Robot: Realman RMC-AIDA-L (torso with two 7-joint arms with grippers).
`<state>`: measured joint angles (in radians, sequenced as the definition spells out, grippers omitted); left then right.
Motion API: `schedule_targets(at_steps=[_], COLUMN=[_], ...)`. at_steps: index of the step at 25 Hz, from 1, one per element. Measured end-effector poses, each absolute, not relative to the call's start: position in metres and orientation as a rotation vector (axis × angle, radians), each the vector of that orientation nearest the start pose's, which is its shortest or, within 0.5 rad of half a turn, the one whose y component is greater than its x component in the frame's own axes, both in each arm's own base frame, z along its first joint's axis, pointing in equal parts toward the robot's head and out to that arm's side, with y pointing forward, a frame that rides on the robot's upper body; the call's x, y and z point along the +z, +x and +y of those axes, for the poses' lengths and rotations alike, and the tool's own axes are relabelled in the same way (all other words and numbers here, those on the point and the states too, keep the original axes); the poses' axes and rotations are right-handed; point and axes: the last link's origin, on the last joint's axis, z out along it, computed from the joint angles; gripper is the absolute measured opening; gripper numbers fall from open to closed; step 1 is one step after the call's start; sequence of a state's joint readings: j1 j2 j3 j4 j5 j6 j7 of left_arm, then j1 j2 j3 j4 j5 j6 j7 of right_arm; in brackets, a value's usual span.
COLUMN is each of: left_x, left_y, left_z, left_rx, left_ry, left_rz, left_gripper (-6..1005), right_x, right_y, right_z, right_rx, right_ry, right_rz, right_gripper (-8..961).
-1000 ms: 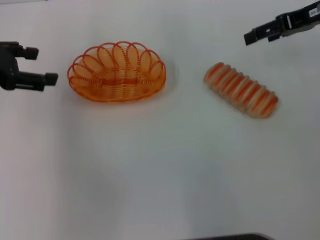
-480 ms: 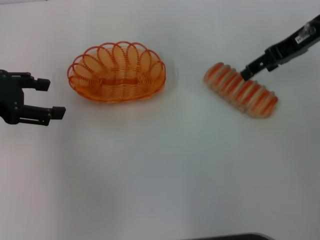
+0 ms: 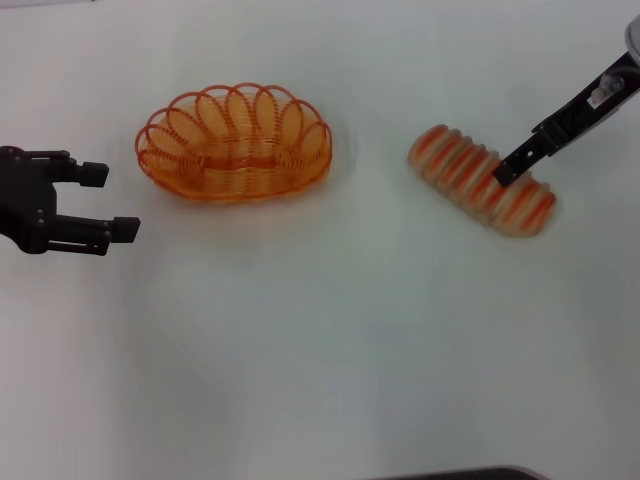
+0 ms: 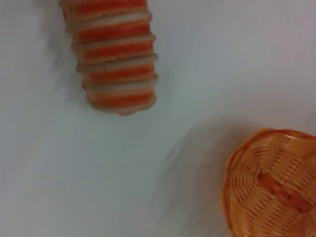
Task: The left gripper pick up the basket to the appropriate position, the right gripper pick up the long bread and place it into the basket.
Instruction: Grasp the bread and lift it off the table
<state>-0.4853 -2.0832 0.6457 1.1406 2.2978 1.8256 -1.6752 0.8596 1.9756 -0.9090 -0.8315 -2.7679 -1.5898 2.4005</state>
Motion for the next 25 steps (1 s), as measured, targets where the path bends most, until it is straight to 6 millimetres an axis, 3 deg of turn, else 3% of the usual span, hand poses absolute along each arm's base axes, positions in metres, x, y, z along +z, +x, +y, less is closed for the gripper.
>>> schedule_targets(at_steps=[11,17,25], left_x=[0.068,0.069,0.069], left_y=[-0.262,-0.263,-0.266], left_z=[0.313,0.312,0.311], left_rx=[-0.279,-0.284,-0.284], left_ry=[-2.811,-2.800,-2.792], left_rz=[-0.682,-0.689,-0.696], left_gripper=[850,850,849], right_x=[0.018,0.006,-0.004], right_y=[0.225,0.225,0.223], right_z=[0.397,0.396,0.396], right_rx=[-0.664,-0.755,-0.735], right_ry=[-2.564,-2.529,-2.523], right_rz=[1.080,1.042,1.032], right_gripper=[936,935,935])
